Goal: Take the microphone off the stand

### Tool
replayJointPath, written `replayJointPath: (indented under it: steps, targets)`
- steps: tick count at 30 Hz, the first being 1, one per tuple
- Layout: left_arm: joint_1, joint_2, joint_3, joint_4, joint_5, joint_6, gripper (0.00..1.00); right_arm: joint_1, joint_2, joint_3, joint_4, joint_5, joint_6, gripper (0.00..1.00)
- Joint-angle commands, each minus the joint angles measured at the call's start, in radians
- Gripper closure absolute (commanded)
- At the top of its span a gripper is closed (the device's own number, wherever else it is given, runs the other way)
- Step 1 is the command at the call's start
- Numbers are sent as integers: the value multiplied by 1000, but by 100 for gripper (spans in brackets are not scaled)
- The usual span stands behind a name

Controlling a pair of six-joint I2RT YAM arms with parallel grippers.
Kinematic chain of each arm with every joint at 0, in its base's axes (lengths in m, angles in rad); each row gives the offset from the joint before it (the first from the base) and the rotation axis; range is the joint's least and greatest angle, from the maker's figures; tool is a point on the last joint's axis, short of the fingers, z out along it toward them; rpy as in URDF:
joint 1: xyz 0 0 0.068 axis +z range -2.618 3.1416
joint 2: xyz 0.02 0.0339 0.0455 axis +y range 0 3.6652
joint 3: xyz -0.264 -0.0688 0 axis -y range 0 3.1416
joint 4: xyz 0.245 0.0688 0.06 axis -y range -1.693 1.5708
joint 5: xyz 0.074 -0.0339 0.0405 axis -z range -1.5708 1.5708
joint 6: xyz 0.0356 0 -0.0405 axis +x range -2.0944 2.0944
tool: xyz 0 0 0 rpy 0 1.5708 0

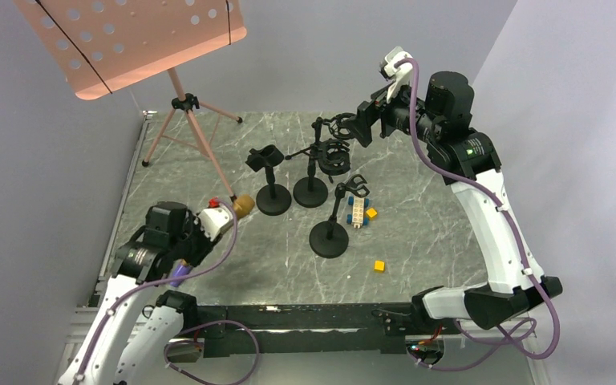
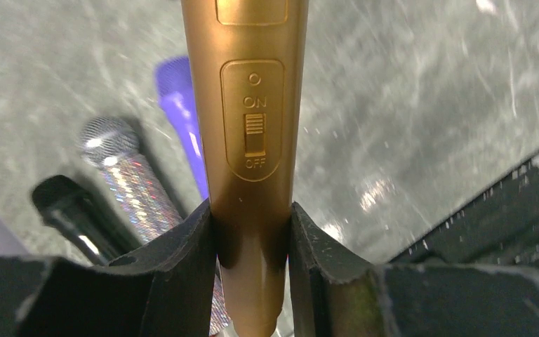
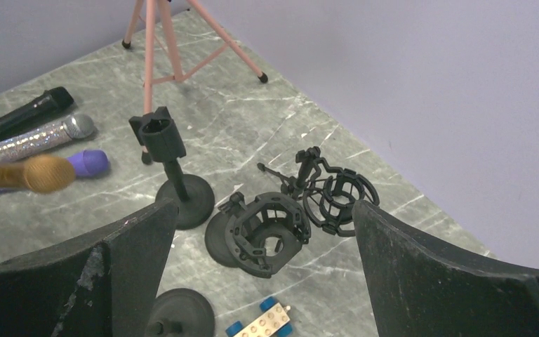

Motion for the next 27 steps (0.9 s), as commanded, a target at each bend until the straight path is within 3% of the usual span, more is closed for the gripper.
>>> replayJointPath:
  steps: [1,6,12,14,16,18,23,27]
  targets:
    - [8,135,-39,11,17,68,100,-8,-4,58,24,-15,-8,0]
    - [11,327,-127,159,-56,19,100,-8,-8,142,-110,-69,-97,0]
    - [13,399,-174,213,-62,52,100,-8,-76,89,-317,-130,-255,0]
    - [13,441,-159,206,-45,55,84,-8,-107,35,-401,-198,-331,0]
    - [13,464,-143,203,-37,57,62,-5,-123,-25,-493,-250,-424,0]
    - [13,464,-135,201,-34,55,50,5,-125,-79,-554,-256,-488,0]
    - [13,408,-42,95,-45,50,35,32,-90,-100,-617,-245,-515,0]
    - [11,318,131,-24,44,76,31,37,-102,-136,-577,-264,-488,0]
